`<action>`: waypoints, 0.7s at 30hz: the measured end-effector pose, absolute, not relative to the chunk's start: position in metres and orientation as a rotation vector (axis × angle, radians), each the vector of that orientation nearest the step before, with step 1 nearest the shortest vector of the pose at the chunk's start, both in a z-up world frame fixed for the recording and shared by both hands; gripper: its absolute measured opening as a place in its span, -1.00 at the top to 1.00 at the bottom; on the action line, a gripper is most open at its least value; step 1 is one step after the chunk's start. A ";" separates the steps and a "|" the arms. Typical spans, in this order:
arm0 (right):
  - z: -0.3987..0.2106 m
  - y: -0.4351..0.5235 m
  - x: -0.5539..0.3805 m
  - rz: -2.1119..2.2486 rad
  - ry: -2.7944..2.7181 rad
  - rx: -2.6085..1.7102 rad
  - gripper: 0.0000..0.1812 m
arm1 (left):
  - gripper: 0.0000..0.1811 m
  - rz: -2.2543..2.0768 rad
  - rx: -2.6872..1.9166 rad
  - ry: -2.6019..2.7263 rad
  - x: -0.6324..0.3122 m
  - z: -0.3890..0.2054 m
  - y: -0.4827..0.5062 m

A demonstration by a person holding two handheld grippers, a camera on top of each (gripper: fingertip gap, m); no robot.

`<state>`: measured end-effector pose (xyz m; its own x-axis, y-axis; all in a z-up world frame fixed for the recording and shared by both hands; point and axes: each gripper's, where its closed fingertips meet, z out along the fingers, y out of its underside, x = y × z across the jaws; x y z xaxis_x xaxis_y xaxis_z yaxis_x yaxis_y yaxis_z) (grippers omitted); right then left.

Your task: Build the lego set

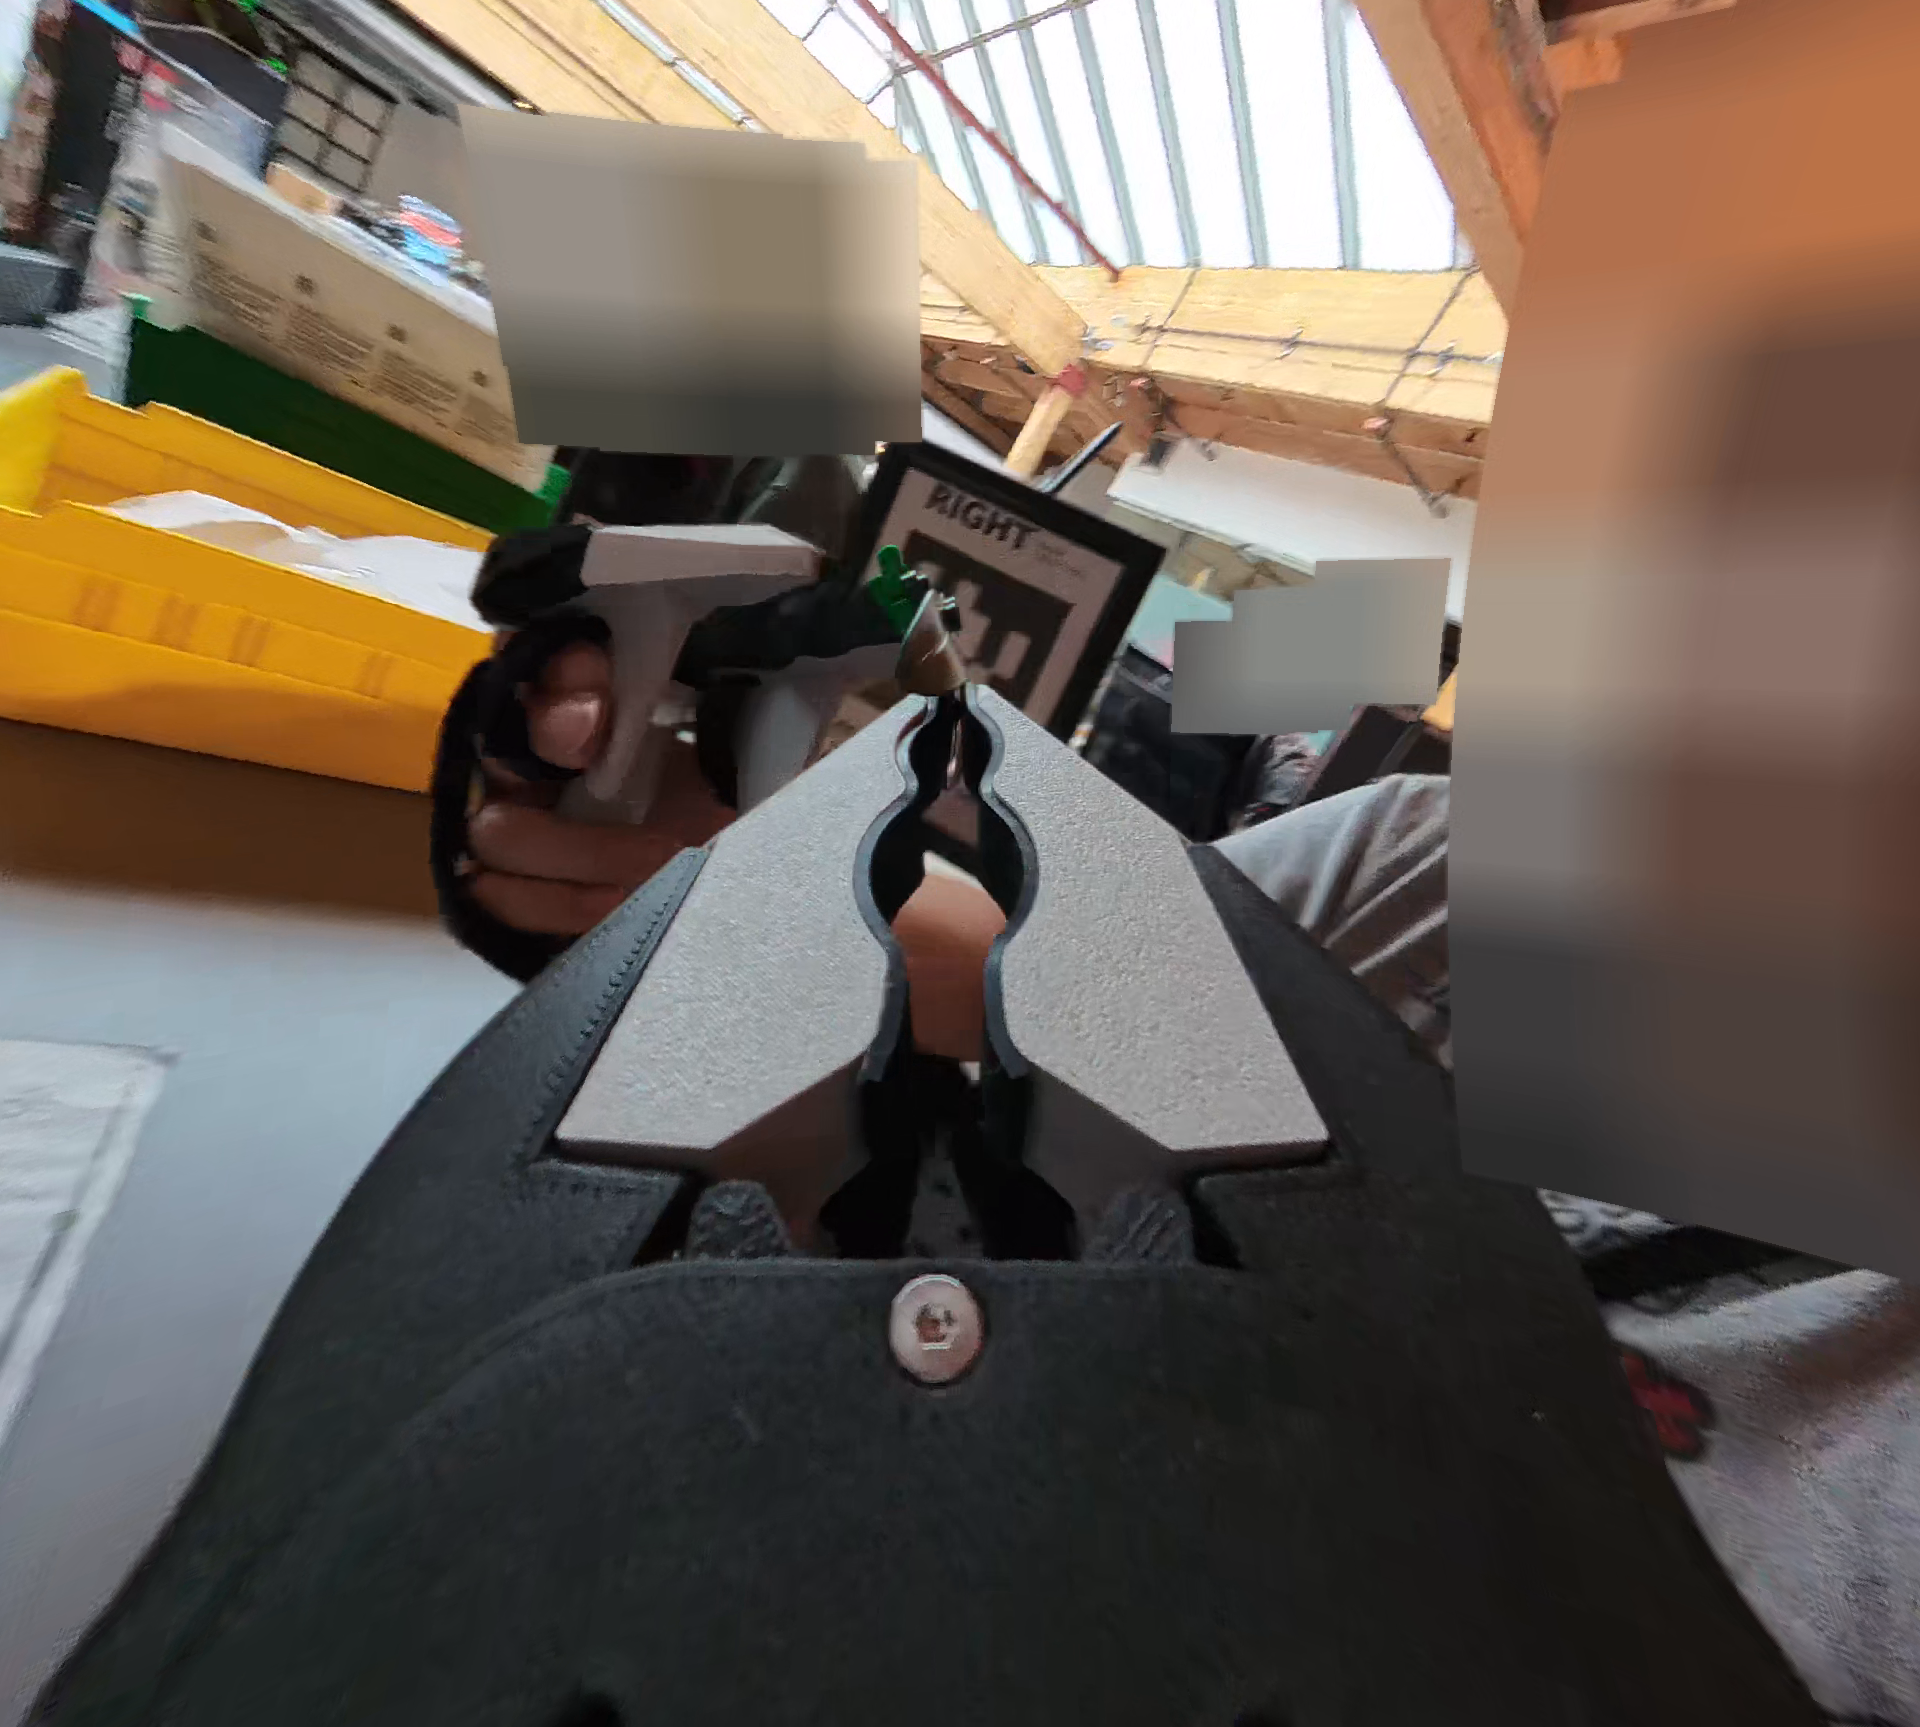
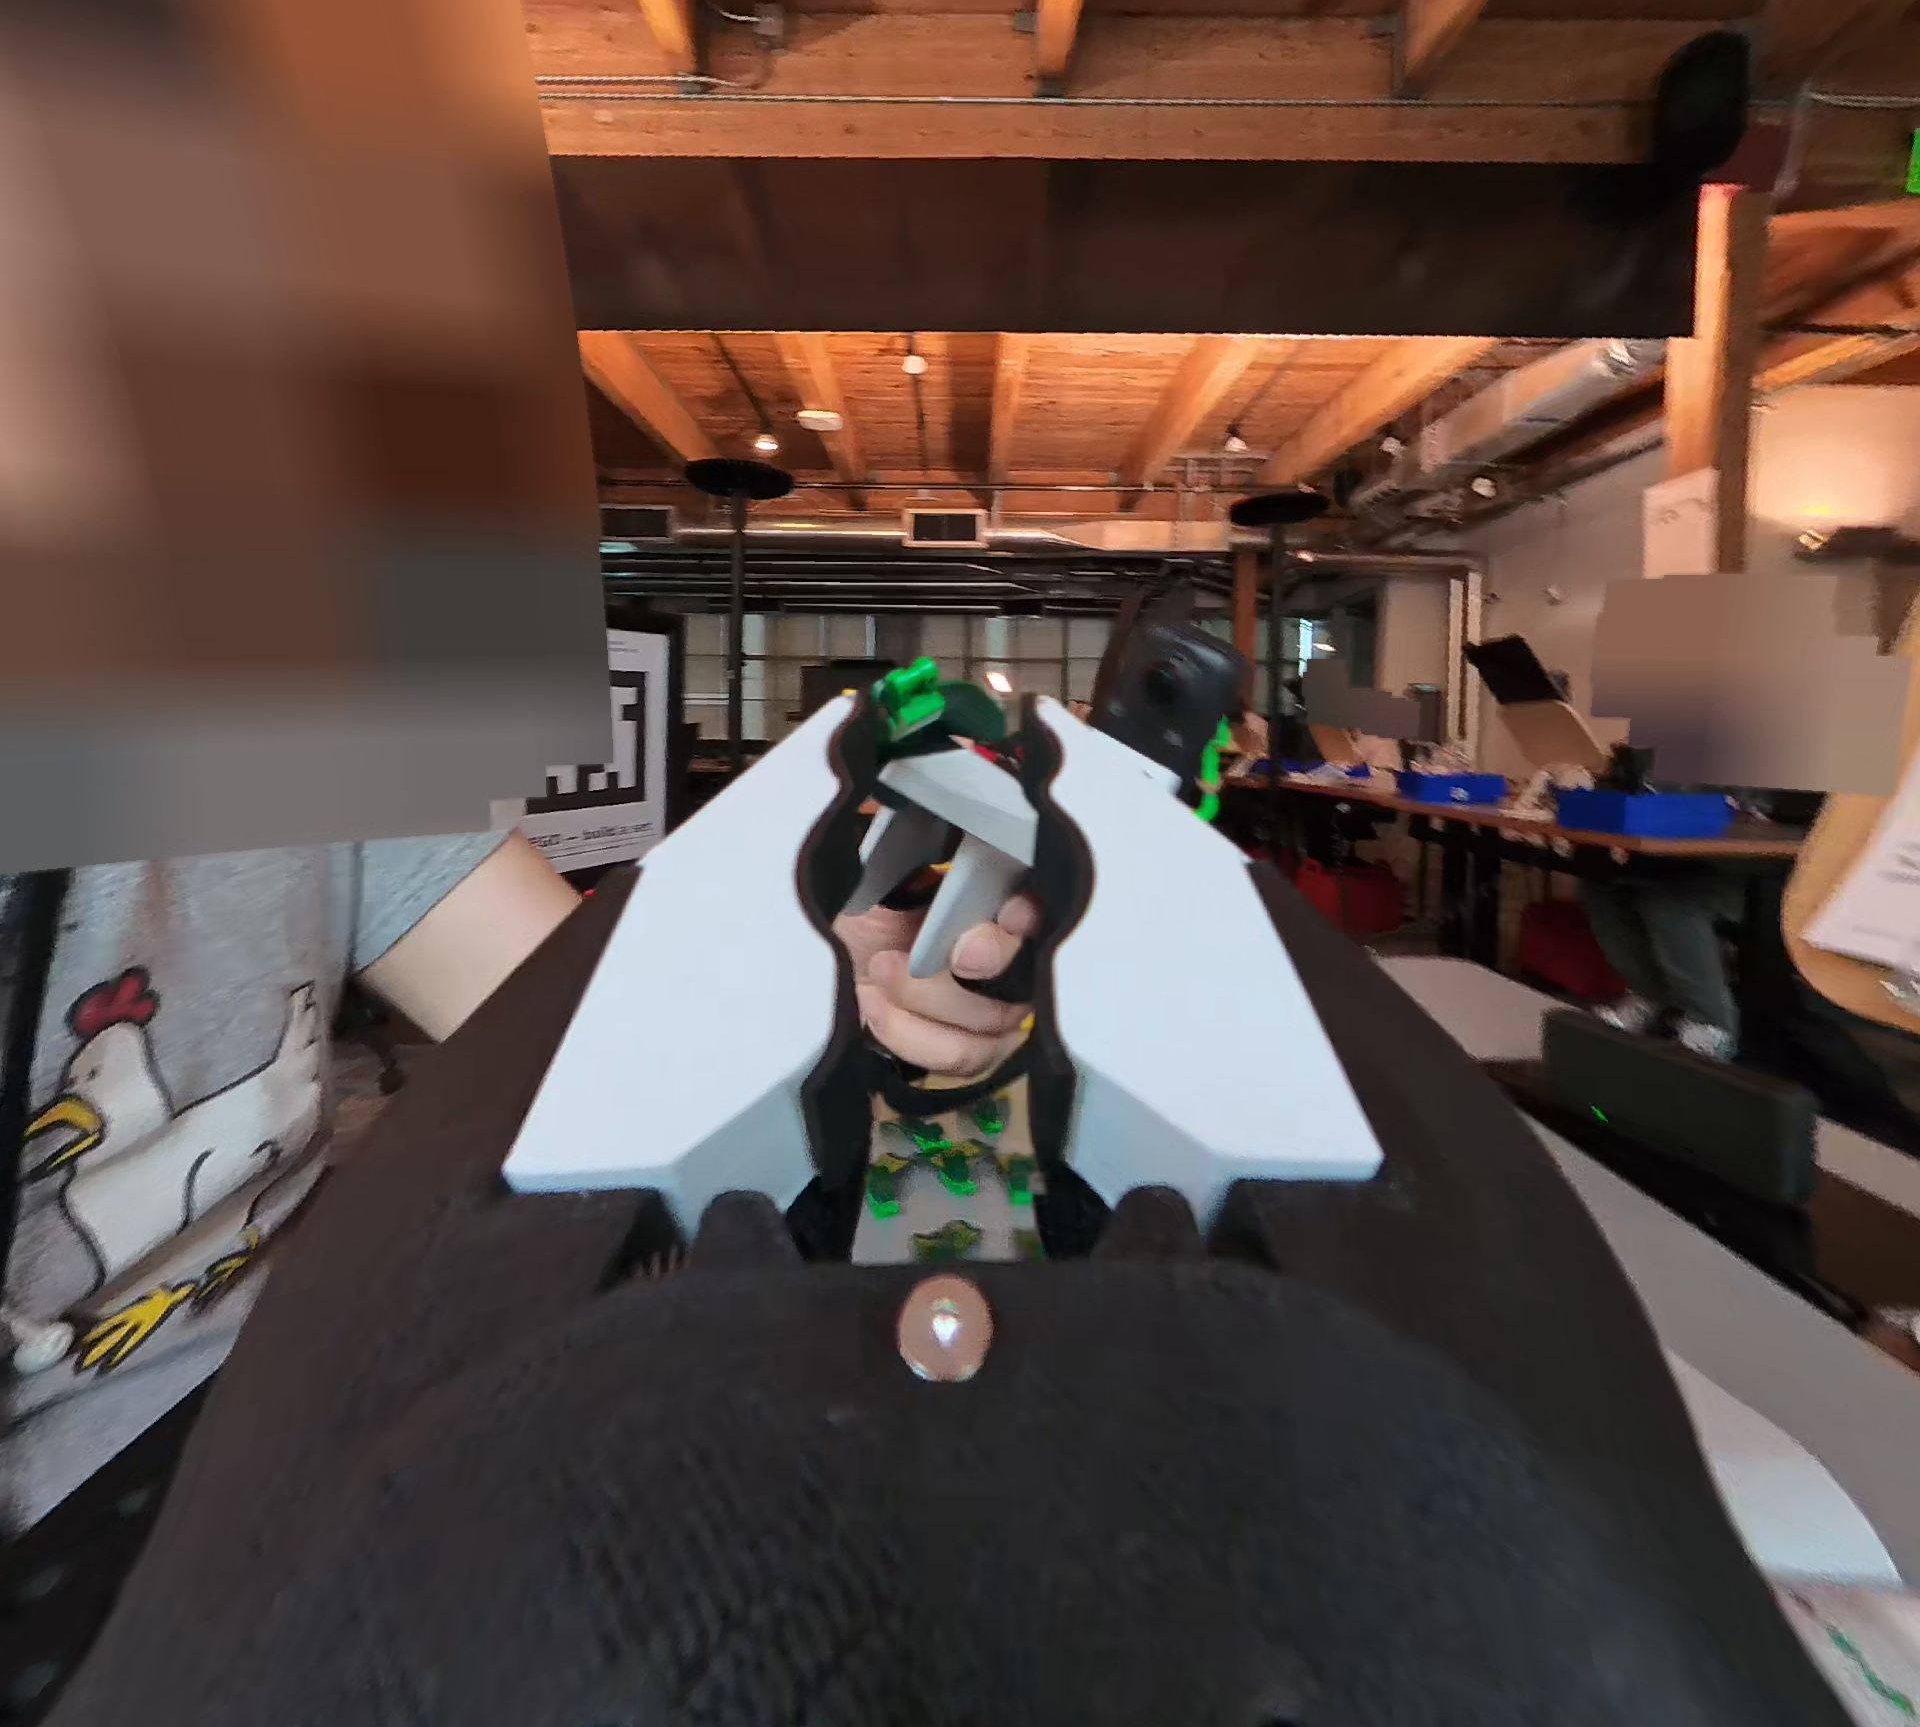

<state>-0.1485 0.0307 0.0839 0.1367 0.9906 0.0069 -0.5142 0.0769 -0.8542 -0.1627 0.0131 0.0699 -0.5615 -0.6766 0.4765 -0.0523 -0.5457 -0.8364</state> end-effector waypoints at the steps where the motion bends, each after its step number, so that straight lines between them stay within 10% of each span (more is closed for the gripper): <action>1: 0.083 0.037 -0.147 1.292 -0.707 -0.873 0.61 | 1.00 -2.050 -1.182 1.225 -0.163 0.068 0.017; 21: 0.085 -0.008 -0.185 1.224 -0.991 -0.880 0.75 | 1.00 -0.783 -0.684 1.665 -0.188 0.067 -0.005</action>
<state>-0.1849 -0.0078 0.0846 0.0618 0.9900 0.1272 -0.3297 0.1405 -0.9336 -0.1876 -0.0055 0.0673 -0.2147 -0.7773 -0.5914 -0.0399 0.6120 -0.7899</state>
